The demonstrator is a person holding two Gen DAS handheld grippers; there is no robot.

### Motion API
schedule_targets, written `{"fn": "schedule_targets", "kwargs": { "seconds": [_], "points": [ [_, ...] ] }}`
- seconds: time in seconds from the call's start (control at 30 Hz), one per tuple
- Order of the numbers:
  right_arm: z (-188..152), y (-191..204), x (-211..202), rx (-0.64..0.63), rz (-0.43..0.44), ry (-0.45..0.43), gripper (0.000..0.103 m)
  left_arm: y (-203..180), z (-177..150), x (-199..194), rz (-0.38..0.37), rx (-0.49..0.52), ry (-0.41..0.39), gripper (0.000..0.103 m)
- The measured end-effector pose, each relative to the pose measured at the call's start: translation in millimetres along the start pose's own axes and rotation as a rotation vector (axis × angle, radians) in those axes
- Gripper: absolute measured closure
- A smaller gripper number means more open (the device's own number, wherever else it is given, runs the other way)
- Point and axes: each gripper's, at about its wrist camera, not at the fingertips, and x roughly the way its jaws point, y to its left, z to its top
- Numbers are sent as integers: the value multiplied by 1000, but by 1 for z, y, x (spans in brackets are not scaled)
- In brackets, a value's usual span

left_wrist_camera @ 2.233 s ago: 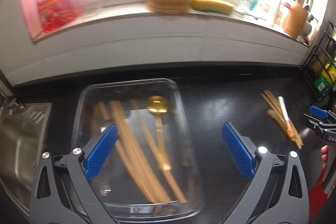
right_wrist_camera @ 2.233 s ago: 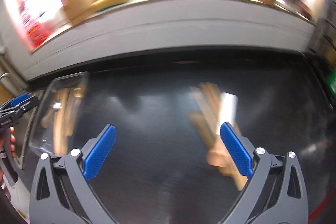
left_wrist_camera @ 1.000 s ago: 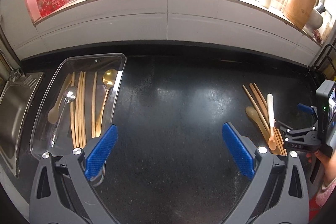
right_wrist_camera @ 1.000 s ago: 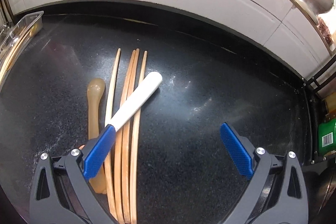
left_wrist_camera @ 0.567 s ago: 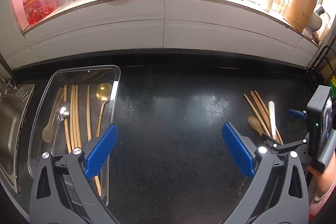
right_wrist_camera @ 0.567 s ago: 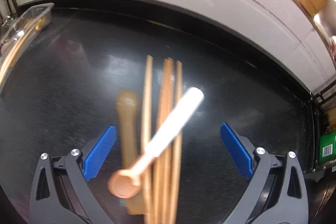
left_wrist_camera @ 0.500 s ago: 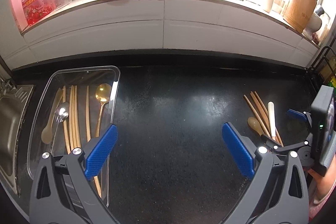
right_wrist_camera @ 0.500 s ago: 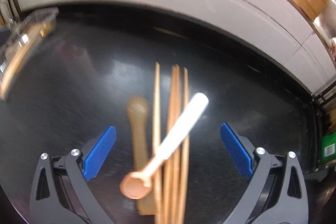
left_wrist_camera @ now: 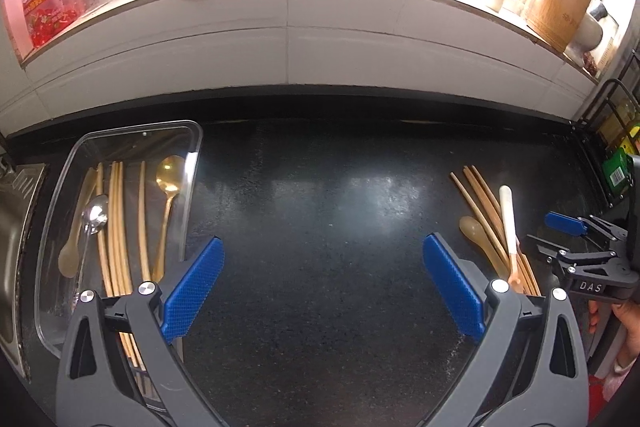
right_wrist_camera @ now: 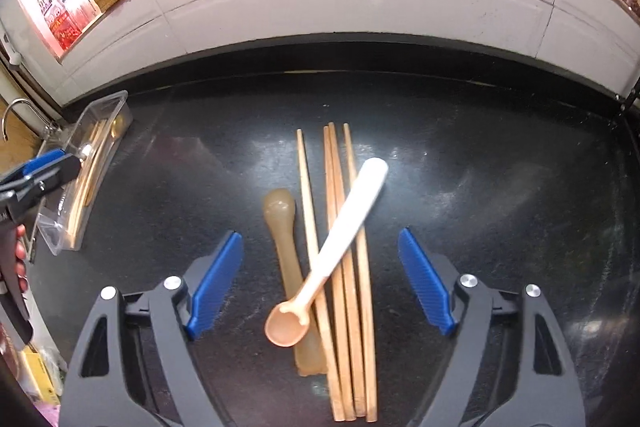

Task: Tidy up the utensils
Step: 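Lower the right tool onto the white-handled spoon's handle and close it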

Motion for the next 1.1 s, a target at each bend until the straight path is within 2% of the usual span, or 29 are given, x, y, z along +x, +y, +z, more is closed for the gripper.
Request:
{"fn": "schedule_targets", "kwargs": {
  "seconds": [0.07,0.1,0.13,0.17,0.23,0.27,0.57,0.77,0.8,0.87,1.1],
  "points": [
    [-1,1,3,3,-4,10,25,-5,-2,2,-9,8,7,6],
    [-1,2,5,6,-2,13,29,-8,-4,3,-16,14,11,6],
    [0,1,7,13,-2,18,40,-10,-5,4,-17,18,10,6],
    [1,2,10,21,-1,23,46,-12,-6,5,-18,22,8,6],
    [2,1,15,29,-15,40,68,-13,-9,6,-23,23,8,6],
    [2,0,16,28,-16,45,71,-12,-10,7,-28,18,12,6],
    [4,-4,34,51,-54,84,72,8,-16,10,-11,-11,21,6],
    [9,-2,44,68,-84,99,72,7,-13,10,-8,2,14,6],
    [9,-1,46,65,-89,100,73,6,-13,10,-8,3,14,6],
    [10,0,47,56,-105,98,81,5,-13,10,-11,5,15,6],
    [11,-7,48,84,-54,97,88,-16,-13,12,-19,18,28,6]
  ]
}}
